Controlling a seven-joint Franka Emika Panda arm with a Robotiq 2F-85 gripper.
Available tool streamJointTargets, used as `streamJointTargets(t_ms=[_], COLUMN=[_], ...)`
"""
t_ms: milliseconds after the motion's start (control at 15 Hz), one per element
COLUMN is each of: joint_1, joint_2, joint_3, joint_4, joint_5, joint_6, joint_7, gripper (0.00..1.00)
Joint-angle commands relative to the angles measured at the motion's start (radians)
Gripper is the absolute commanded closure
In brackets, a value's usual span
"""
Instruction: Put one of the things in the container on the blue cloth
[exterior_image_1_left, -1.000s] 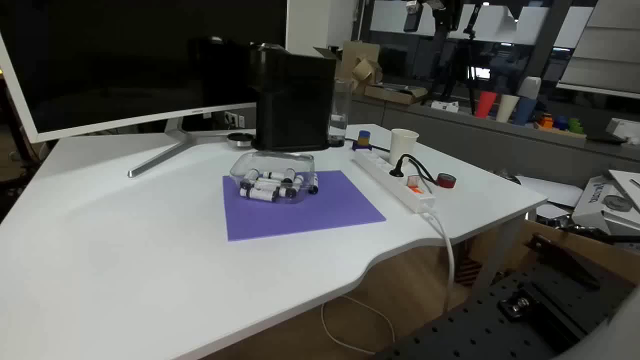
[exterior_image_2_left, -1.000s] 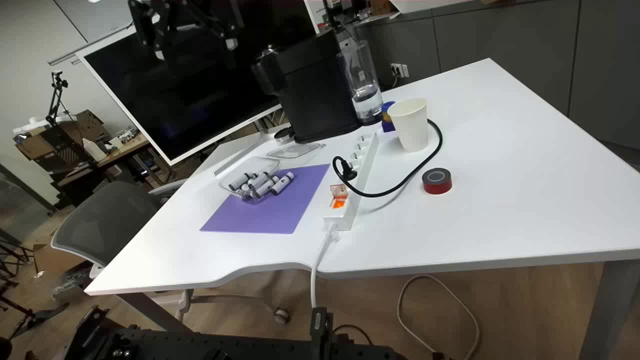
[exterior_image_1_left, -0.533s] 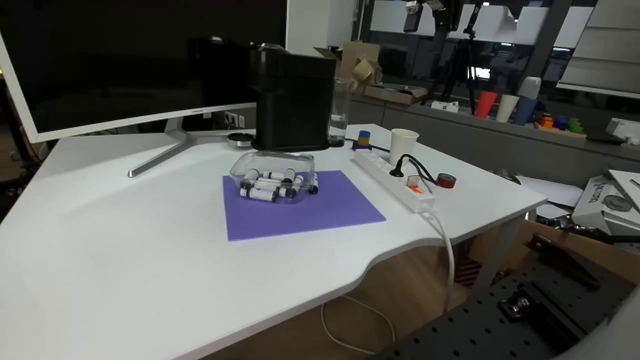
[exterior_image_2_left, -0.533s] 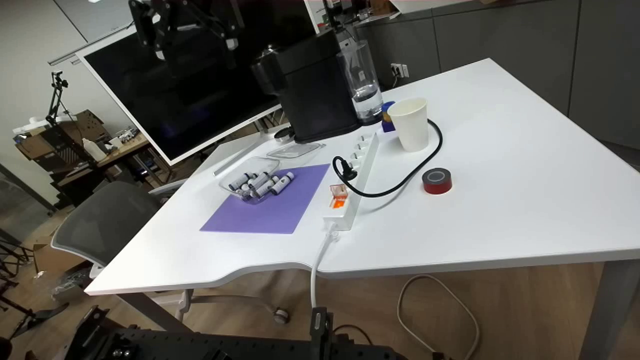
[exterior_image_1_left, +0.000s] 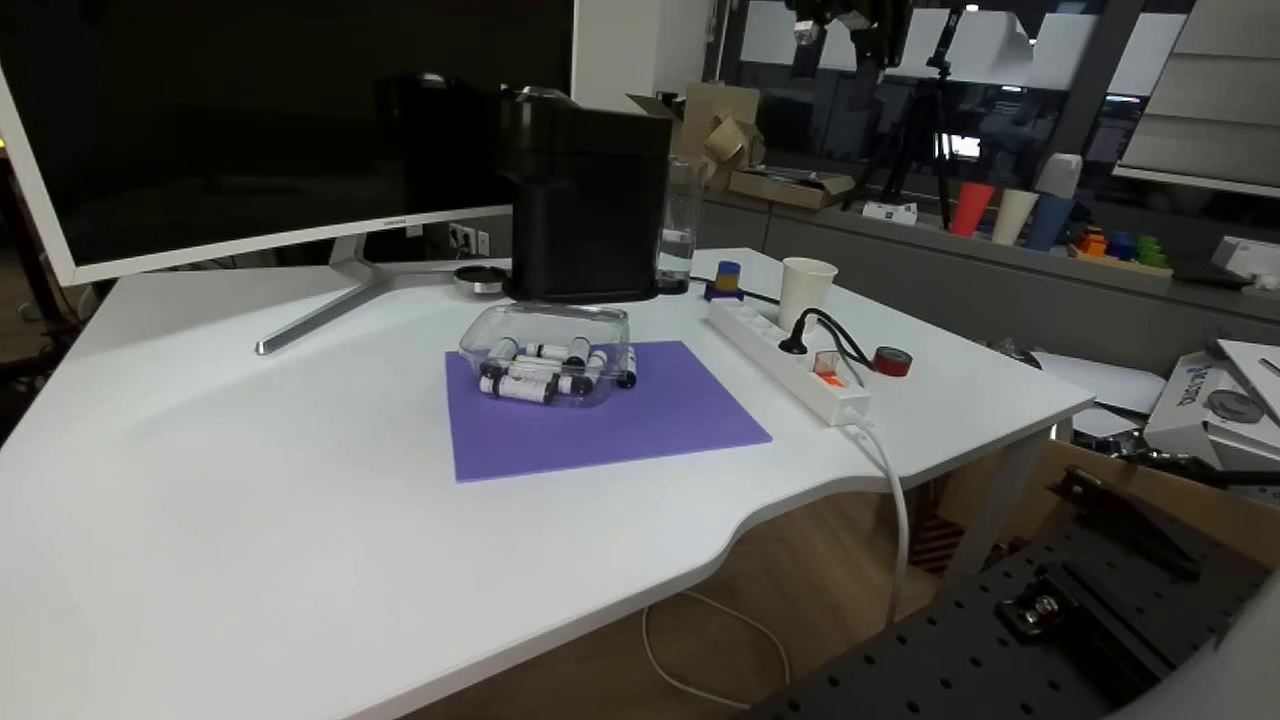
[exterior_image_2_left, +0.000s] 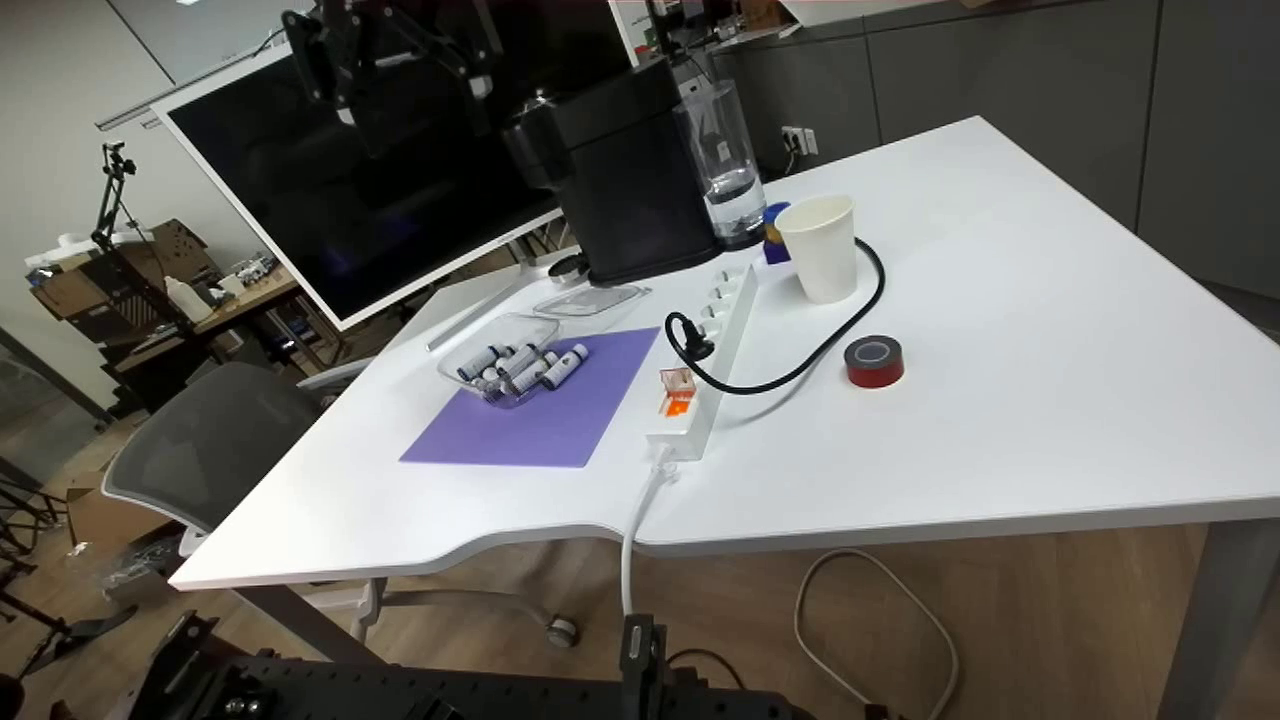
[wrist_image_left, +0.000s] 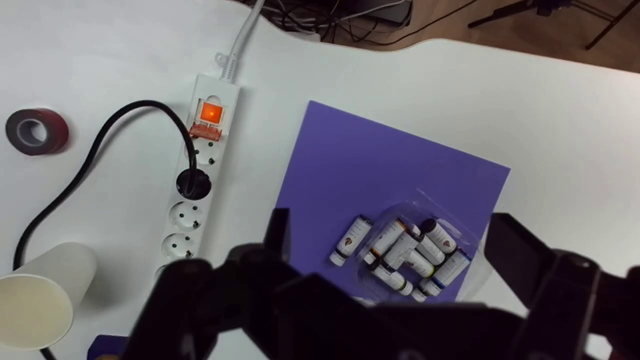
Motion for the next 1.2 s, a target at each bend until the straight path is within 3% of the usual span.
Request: streamJointTargets(t_ms=[0,400,800,867,1133], joint_1=[-0.011,0.025,0.089,0.069,0.072], joint_2=[0.113,0.347,0.530,0.483,0.507], joint_3=[0.068,0.179,0.219,0.226,0.231], joint_4=[0.030,0.097,0.174,0.122,0.128], joint_5=[-0.052,-0.098,-0.102,-0.092,-0.091], joint_6=[0.127,0.258,0.359,0.342,0.356], joint_7=[0.118,0.413,0.707,0.620,0.622], gripper=[0.00,0.00,0.00,0.00,0.00])
